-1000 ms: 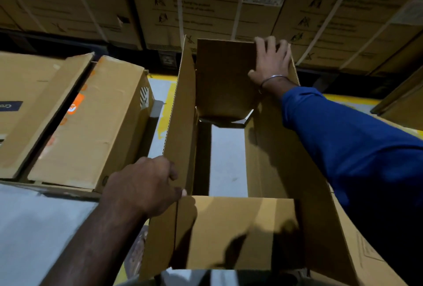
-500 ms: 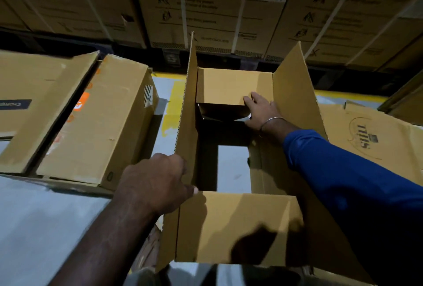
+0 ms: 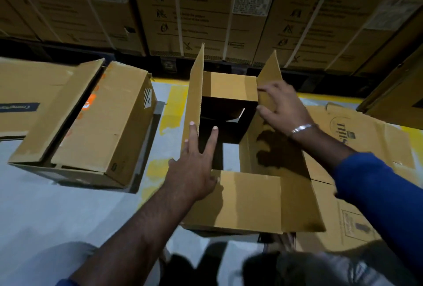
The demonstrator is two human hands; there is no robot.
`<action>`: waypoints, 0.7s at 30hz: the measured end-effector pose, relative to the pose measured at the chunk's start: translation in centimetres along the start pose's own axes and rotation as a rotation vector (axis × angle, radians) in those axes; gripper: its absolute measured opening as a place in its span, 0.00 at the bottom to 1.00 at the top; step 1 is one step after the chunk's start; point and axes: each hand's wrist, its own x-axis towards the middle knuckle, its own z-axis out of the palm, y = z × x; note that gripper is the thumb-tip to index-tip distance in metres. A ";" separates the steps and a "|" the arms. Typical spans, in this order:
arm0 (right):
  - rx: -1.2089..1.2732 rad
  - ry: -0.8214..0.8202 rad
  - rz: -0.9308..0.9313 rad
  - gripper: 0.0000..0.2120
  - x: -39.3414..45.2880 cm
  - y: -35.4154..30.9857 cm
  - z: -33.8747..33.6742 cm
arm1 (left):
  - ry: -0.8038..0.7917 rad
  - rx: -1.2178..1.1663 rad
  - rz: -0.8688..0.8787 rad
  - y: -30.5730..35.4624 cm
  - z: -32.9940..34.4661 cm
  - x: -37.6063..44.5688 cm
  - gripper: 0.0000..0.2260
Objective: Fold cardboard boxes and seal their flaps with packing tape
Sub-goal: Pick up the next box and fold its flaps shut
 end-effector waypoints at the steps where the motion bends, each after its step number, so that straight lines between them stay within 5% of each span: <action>1: 0.025 0.059 0.066 0.28 -2.3 0.6 -1.3 | 0.002 -0.038 0.006 -0.1 0.1 0.1 0.56; 3: 0.163 0.053 0.289 0.34 -7.2 1.7 -2.9 | 0.007 -0.112 0.013 -0.2 0.3 0.2 0.57; 6: 0.533 -0.175 0.580 0.42 -12.7 1.5 -2.7 | 0.012 -0.180 0.000 -0.1 0.2 0.2 0.57; 9: 0.616 -0.255 0.492 0.50 -14.9 -0.1 -0.7 | -0.013 -0.202 -0.030 0.0 0.0 0.2 0.55; 13: 0.581 -0.256 0.383 0.46 -14.5 -1.4 0.7 | 0.028 -0.154 -0.029 0.1 -0.1 -0.1 0.51; 21: 0.205 -0.402 0.256 0.50 -12.9 -2.3 1.0 | 0.095 -0.119 -0.026 -0.7 0.0 0.2 0.52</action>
